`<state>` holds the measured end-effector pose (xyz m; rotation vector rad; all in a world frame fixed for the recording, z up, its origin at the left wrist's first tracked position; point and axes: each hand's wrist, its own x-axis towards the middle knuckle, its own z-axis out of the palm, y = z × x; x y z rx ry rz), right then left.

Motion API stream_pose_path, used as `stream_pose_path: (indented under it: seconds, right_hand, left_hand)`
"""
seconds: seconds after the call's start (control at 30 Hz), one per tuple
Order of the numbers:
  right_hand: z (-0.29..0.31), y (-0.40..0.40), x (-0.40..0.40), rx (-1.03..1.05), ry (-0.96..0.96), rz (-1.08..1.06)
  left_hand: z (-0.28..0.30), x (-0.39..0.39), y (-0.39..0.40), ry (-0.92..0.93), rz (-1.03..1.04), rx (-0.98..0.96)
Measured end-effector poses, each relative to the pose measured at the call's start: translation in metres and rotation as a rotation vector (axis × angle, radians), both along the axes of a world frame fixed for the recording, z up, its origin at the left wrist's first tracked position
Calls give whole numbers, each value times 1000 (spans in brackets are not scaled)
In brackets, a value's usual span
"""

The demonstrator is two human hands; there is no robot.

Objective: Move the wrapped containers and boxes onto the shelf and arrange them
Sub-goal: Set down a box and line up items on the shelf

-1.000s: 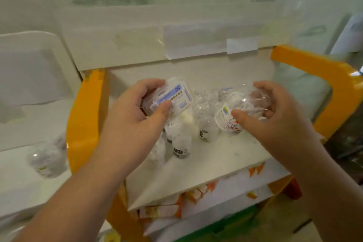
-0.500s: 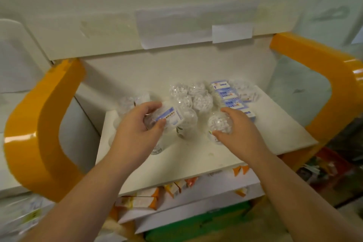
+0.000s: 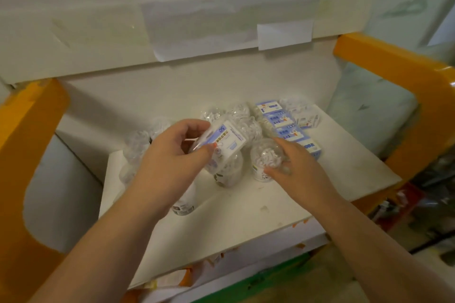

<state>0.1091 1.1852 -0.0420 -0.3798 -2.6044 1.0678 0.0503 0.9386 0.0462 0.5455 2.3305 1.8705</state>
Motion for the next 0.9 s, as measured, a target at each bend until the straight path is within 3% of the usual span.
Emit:
stream_pose_path:
  seconds: [0.33, 0.47, 0.67, 0.9]
  right_hand:
    - [9, 31, -3, 92, 27, 214]
    - [24, 82, 10, -26, 105, 222]
    - [32, 164, 36, -78, 83, 103]
    - [28, 206, 54, -59, -43, 33]
  left_hand:
    - [18, -7, 77, -128, -17, 109]
    - [19, -6, 117, -86, 66, 118]
    - [11, -11, 188, 19, 121, -130]
    - [-8, -27, 269, 192, -73, -542]
